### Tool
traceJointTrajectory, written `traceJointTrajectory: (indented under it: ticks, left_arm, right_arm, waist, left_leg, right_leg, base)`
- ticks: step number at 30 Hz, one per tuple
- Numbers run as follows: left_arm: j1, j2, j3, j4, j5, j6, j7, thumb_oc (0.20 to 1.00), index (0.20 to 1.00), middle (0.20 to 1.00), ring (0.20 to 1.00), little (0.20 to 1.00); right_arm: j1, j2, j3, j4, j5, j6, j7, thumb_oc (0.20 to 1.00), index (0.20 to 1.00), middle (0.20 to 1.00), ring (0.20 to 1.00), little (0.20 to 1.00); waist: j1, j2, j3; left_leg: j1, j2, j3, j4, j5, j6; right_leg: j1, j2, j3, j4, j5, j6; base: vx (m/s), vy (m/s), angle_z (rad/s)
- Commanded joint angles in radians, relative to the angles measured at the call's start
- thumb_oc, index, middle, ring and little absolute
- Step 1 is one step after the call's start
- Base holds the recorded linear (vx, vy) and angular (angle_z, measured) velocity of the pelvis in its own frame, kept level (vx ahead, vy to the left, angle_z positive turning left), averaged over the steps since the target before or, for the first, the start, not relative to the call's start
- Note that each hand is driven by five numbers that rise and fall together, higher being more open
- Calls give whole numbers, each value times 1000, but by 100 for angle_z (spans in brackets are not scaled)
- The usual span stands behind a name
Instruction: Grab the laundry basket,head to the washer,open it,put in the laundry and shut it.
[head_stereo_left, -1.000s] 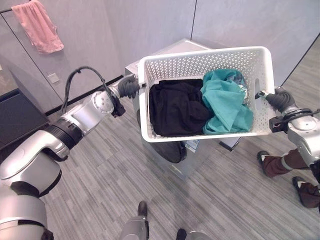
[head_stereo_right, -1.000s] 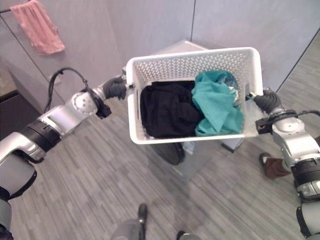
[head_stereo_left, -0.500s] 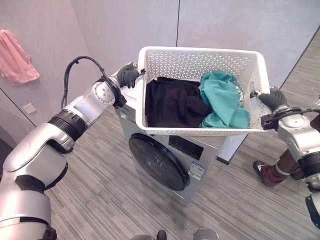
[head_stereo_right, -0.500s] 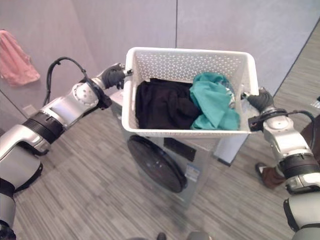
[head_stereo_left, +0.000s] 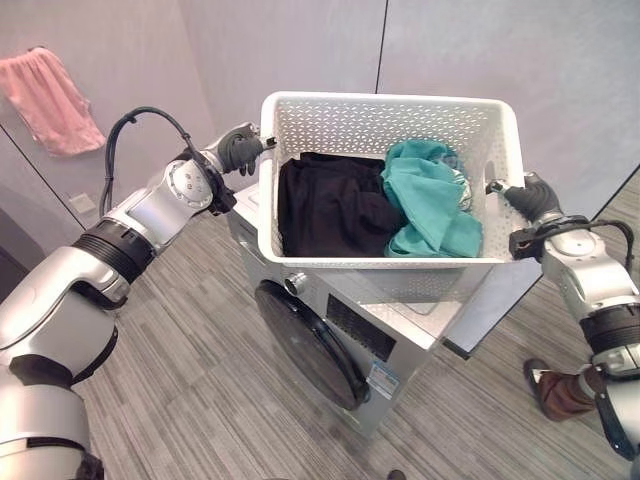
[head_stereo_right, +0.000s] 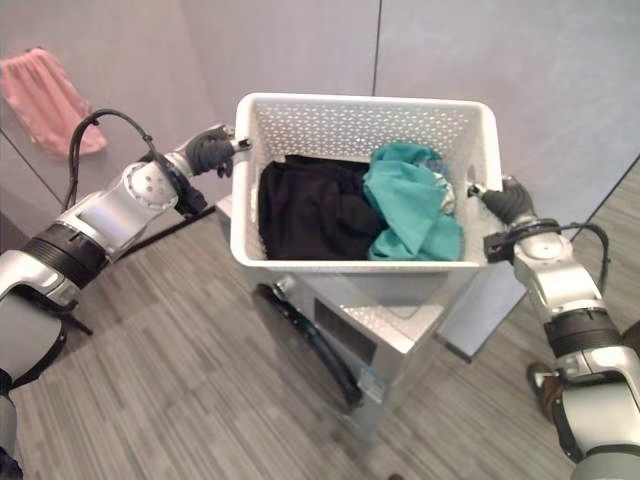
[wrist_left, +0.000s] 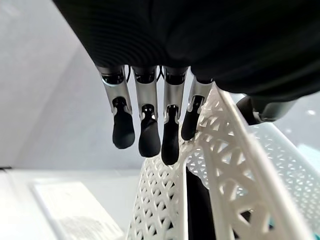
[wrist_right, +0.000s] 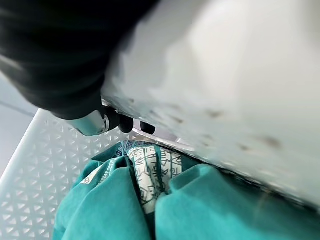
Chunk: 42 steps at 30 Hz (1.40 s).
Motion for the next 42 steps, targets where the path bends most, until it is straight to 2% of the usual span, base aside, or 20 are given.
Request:
traceJointTrajectory:
  ticks: [1, 5, 11, 19, 22, 24, 25, 26, 27, 29, 30, 31, 32, 37, 42]
  left_arm:
    - [-138, -161, 44, -13, -3, -116, -4, 200, 200, 200, 200, 200]
    - [-147, -212, 40, 28, 11, -116, -3, 200, 200, 200, 200, 200]
    - [-183, -235, 44, 89, 19, -119, 12, 200, 200, 200, 200, 200]
    - [-318, -175, -1, 175, 50, -132, 35, 200, 200, 200, 200, 200]
    - [-387, -183, -44, 248, 40, -133, 27, 200, 200, 200, 200, 200]
    - [-438, -211, -101, 348, 48, -134, 14, 200, 200, 200, 200, 200]
    - [-443, -221, -108, 363, 52, -133, 13, 401, 401, 401, 401, 401]
    - [-448, -232, -112, 390, 51, -130, 13, 1000, 1000, 1000, 1000, 1000]
    - [-449, -230, -110, 391, 50, -131, 13, 1000, 1000, 1000, 1000, 1000]
    - [-464, -260, -117, 454, 51, -126, 19, 1000, 1000, 1000, 1000, 1000]
    - [-466, -264, -121, 475, 53, -124, 19, 1000, 1000, 1000, 1000, 1000]
    - [-472, -268, -120, 480, 61, -124, 28, 1000, 1000, 1000, 1000, 1000]
    - [-475, -275, -118, 484, 65, -122, 37, 1000, 1000, 1000, 1000, 1000]
    - [-481, -279, -107, 489, 100, -120, 72, 1000, 1000, 1000, 1000, 1000]
    - [-478, -278, -86, 469, 133, -127, 102, 1000, 1000, 1000, 1000, 1000]
  right_arm:
    - [-10, -21, -7, -48, 23, -76, 24, 200, 200, 200, 200, 200]
    - [48, -65, -66, 9, 13, -68, 15, 200, 200, 200, 200, 200]
    - [82, -26, -67, 21, -5, -68, 24, 200, 200, 200, 200, 200]
    - [54, -25, -45, 5, -21, -72, 27, 200, 200, 200, 200, 200]
    - [-45, -33, 15, 60, -21, -71, 18, 200, 200, 200, 200, 200]
    - [-287, -44, 192, 208, -26, -63, 28, 200, 200, 200, 200, 200]
    - [-334, -47, 225, 237, -27, -59, 30, 200, 200, 200, 200, 200]
    - [-391, -47, 261, 273, -26, -55, 37, 200, 200, 200, 200, 200]
    - [-400, -46, 268, 278, -24, -56, 38, 200, 200, 200, 200, 200]
    - [-559, -29, 373, 377, -16, -51, 49, 200, 200, 200, 200, 200]
    - [-611, -19, 401, 418, -8, -49, 53, 241, 241, 241, 241, 241]
    - [-654, -10, 427, 454, -3, -47, 54, 567, 567, 567, 567, 567]
    - [-687, 0, 447, 487, -1, -46, 54, 1000, 1000, 1000, 1000, 1000]
    - [-753, 47, 483, 585, 10, -37, 65, 1000, 1000, 1000, 1000, 1000]
    - [-733, 70, 485, 577, -5, -35, 72, 1000, 1000, 1000, 1000, 1000]
  waist:
    - [-12, 38, -29]
    - [-30, 44, -27]
    - [-28, 47, -33]
    - [-31, 55, -35]
    - [-33, 61, -33]
    - [-34, 63, -33]
    - [-32, 59, -36]
    - [-33, 58, -37]
    - [-34, 60, -35]
    - [-35, 55, -36]
    - [-36, 55, -38]
    - [-37, 54, -39]
    - [-38, 54, -39]
    - [-41, 52, -45]
    - [-42, 48, -51]
  left_leg:
    - [-19, 129, 74, -45, 10, -35]
    - [-26, 136, 82, -62, 12, -44]
    - [-32, 134, 91, -62, 2, -47]
    - [-57, 139, 101, -62, 1, -56]
    - [-73, 139, 105, -62, 2, -60]
    - [-83, 140, 117, -62, 2, -63]
    - [-82, 140, 119, -62, 1, -64]
    - [-82, 140, 120, -62, 1, -64]
    - [-82, 140, 121, -62, 1, -64]
    - [-82, 140, 124, -62, 3, -67]
    - [-82, 139, 126, -62, 2, -68]
    - [-82, 139, 129, -62, 2, -69]
    - [-80, 138, 131, -62, 1, -69]
    - [-65, 137, 134, -62, -4, -69]
    - [-51, 137, 134, -62, -9, -71]
  right_leg:
    - [-2, -18, 3, 54, -107, 49]
    - [-3, -5, -3, 27, -113, 47]
    - [3, 0, -6, -1, -111, 47]
    - [-25, 3, -6, -2, -118, 48]
    - [-44, 6, -5, -2, -116, 49]
    - [-58, 8, 1, -2, -114, 51]
    - [-59, 8, 1, -2, -114, 51]
    - [-61, 8, 4, -2, -114, 51]
    - [-61, 8, 5, -2, -114, 51]
    - [-65, 8, 6, -2, -110, 52]
    - [-66, 8, 9, -2, -109, 53]
    - [-66, 8, 10, -2, -110, 53]
    - [-65, 9, 10, -2, -110, 53]
    - [-49, 12, 11, -2, -113, 51]
    - [-31, 13, 7, -2, -118, 51]
  base:
    - [66, -63, 14]
    - [64, -47, 1]
    - [65, -16, -10]
    - [49, -24, -2]
    - [52, -13, -2]
    - [81, 0, -4]
    - [58, -2, -6]
    - [34, -2, -2]
    - [48, -4, 1]
    - [43, 3, 1]
    - [0, 0, 0]
    - [0, 0, 0]
    - [0, 0, 0]
    - [7, 1, 0]
    - [24, -5, -1]
